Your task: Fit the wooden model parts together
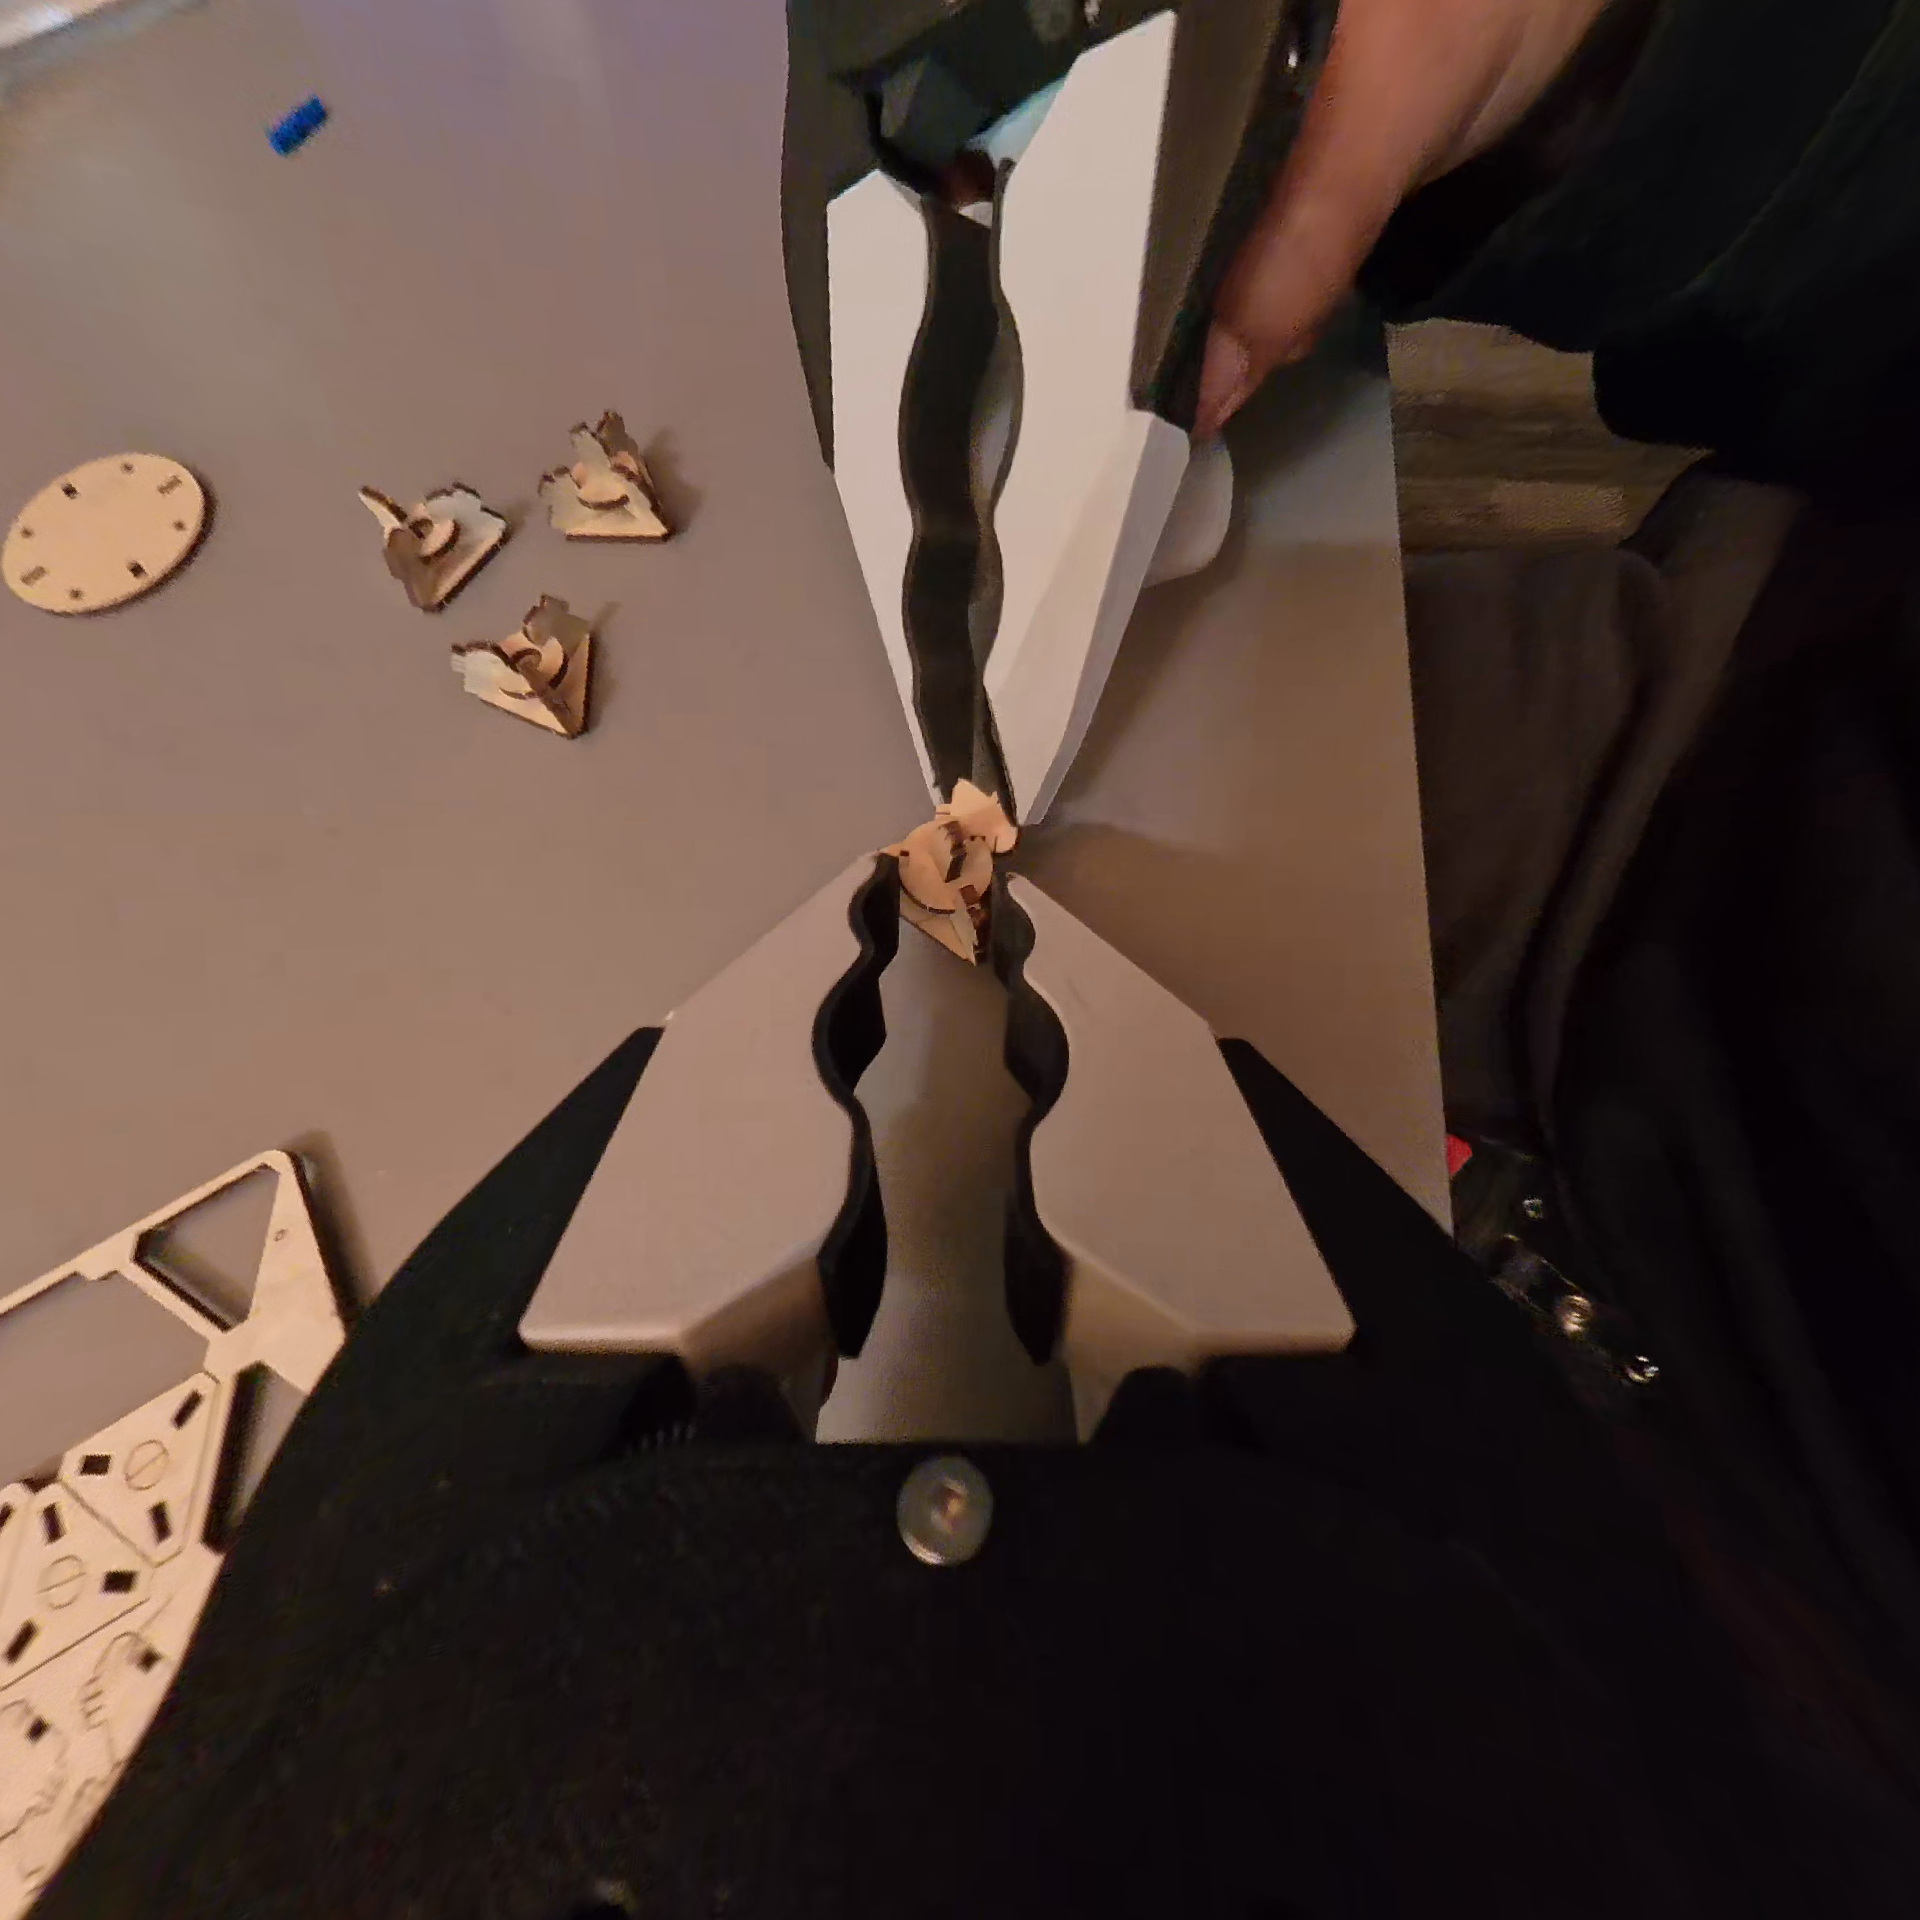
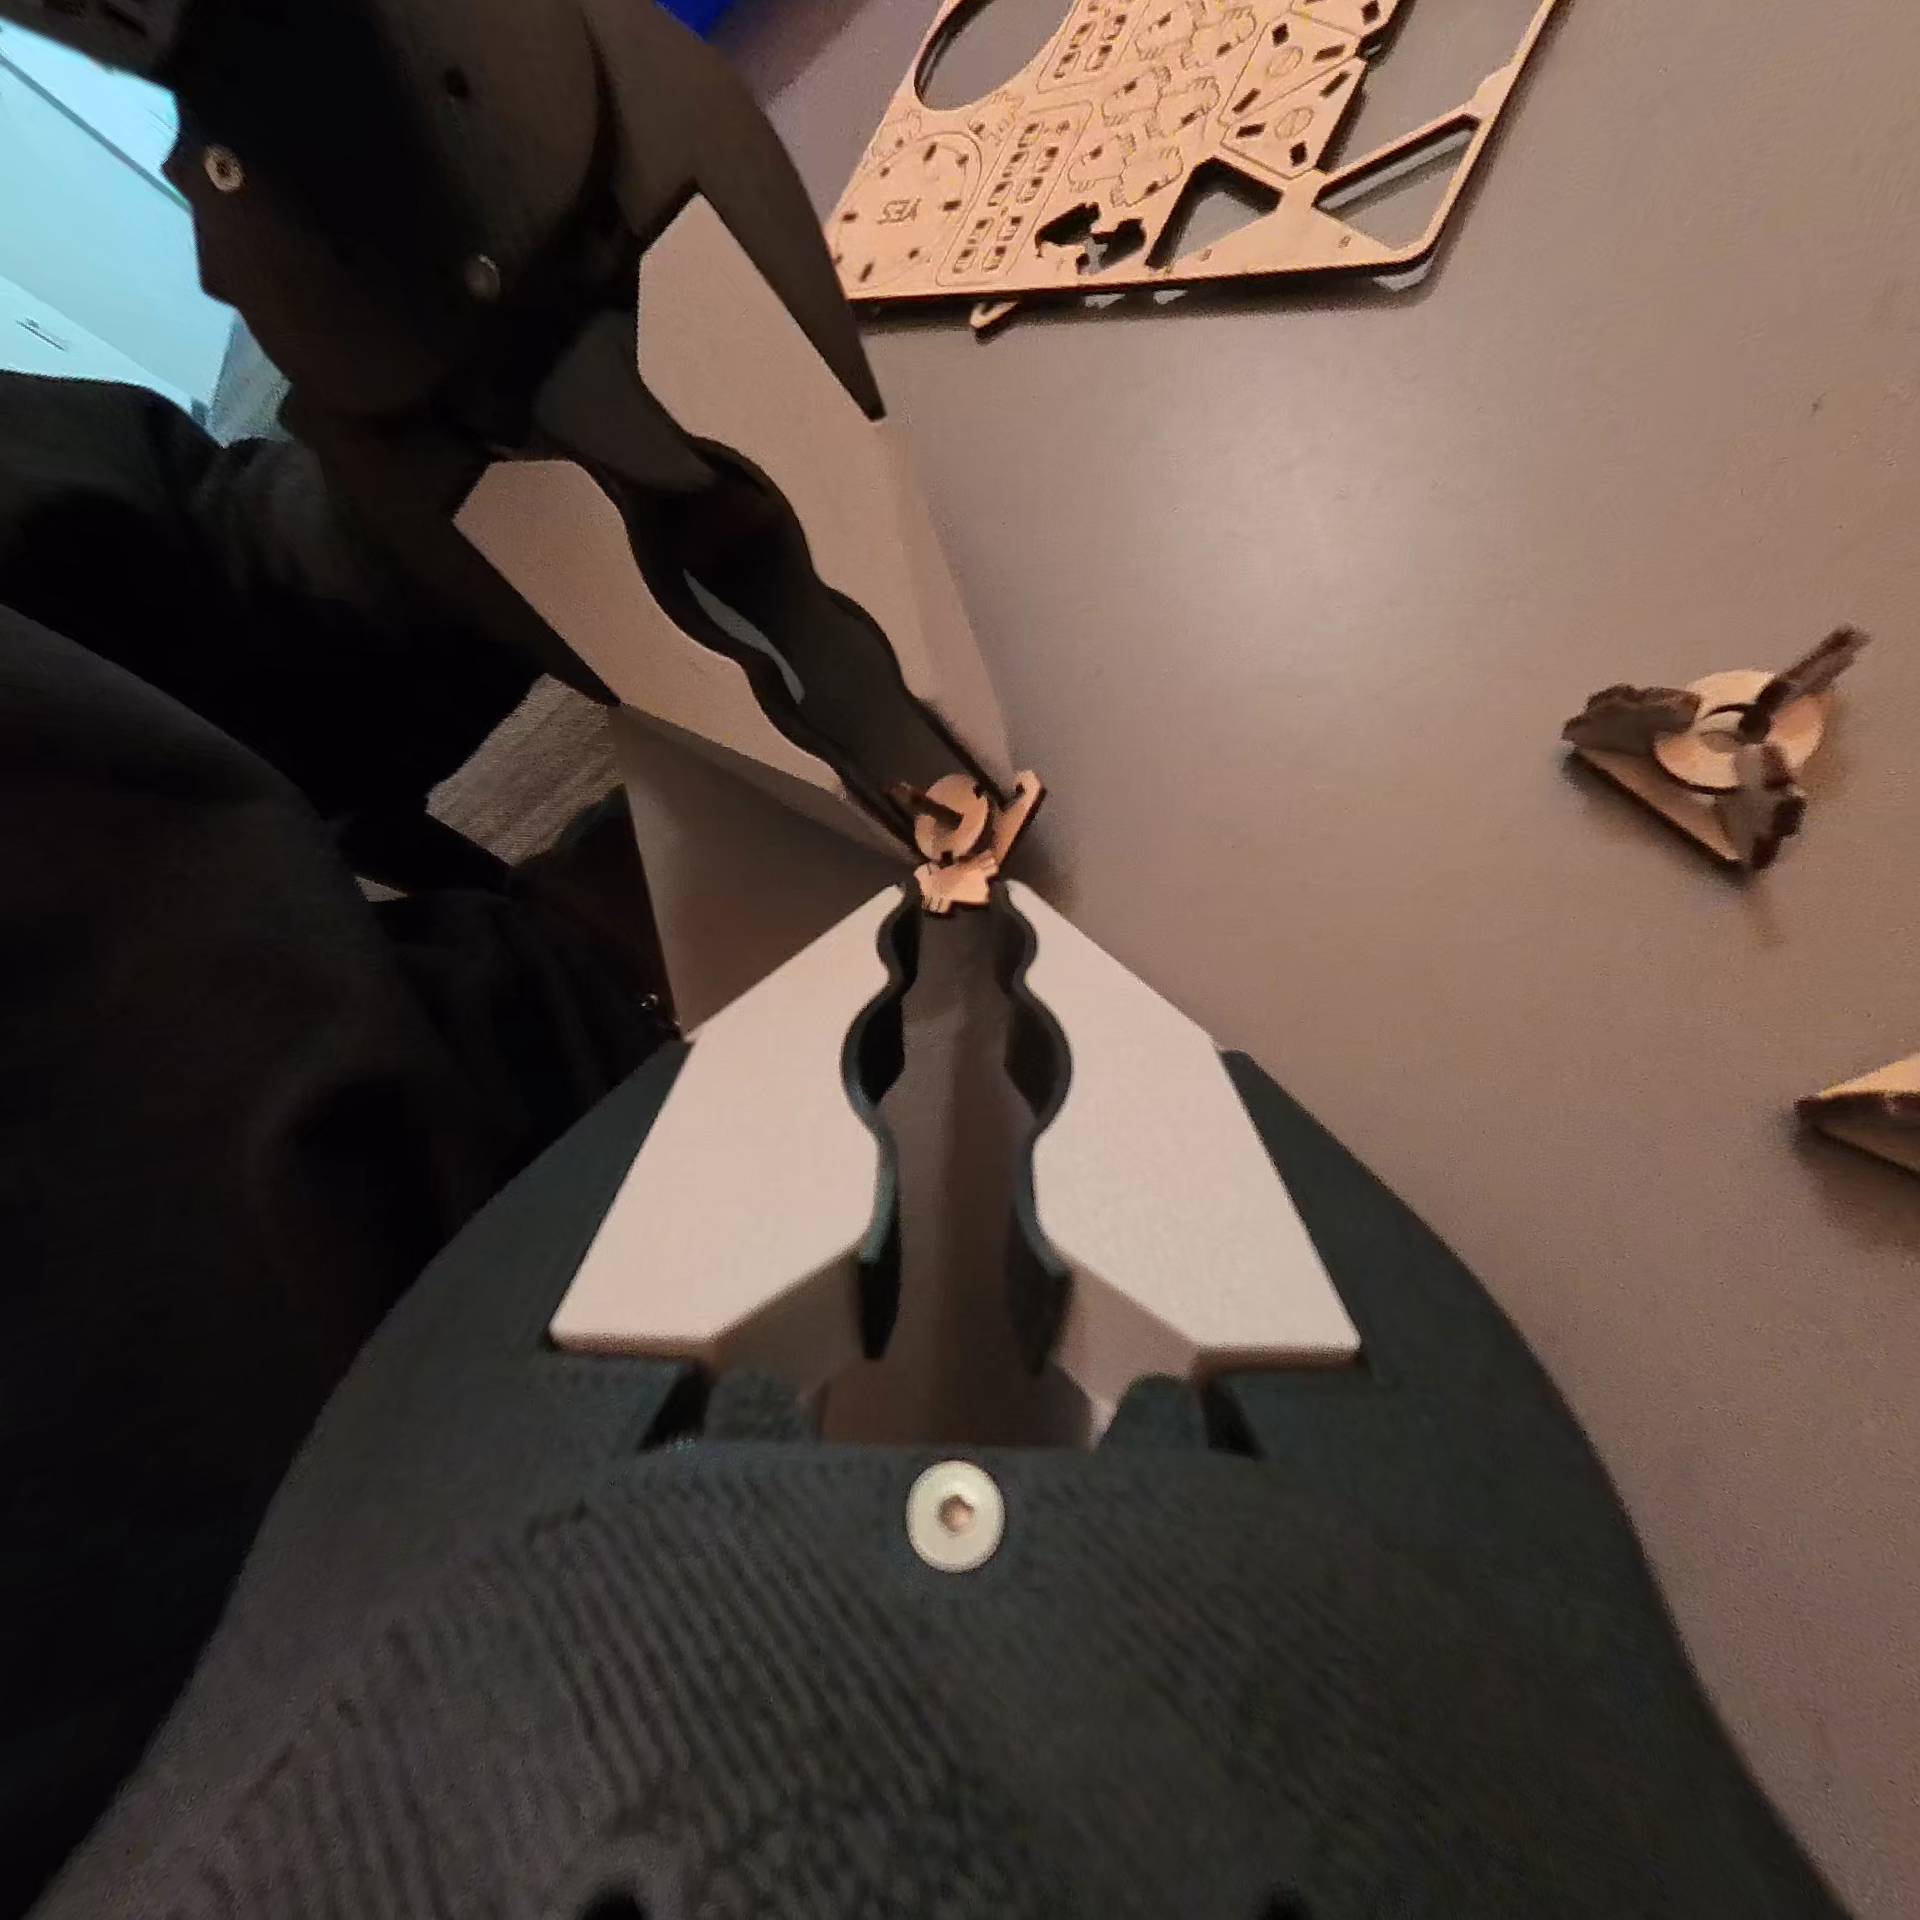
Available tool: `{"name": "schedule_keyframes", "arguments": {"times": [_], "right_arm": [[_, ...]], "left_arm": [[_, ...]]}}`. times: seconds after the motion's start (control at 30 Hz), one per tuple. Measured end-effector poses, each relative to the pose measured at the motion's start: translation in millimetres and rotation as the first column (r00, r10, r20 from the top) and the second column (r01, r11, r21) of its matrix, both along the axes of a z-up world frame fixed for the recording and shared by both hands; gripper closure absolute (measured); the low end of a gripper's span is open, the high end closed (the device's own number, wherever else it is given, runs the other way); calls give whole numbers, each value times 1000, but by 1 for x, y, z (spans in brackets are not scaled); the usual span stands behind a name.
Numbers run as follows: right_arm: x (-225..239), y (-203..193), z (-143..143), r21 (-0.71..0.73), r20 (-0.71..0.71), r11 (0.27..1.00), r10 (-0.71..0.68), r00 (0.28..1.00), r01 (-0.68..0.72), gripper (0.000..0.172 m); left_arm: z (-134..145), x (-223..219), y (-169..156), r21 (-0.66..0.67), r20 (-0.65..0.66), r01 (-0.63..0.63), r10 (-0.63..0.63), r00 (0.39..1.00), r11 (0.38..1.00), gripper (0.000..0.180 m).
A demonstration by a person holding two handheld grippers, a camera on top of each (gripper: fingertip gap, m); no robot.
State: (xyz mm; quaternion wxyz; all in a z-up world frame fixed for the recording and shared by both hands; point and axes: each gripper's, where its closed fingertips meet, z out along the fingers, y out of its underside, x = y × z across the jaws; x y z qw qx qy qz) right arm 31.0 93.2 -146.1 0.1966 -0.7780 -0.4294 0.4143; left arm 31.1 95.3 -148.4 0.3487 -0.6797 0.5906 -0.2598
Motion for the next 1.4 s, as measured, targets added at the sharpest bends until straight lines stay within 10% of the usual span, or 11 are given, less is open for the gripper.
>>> {"name": "schedule_keyframes", "arguments": {"times": [0.8,1.4], "right_arm": [[0,14,30,-387,-370,922,-178,912,22,171],[4,20,16,-300,-273,950,-176,946,90,171]], "left_arm": [[23,-1,10,293,31,-71,65,997,953,165],[-1,-5,13,137,-34,-68,74,997,988,163]]}}
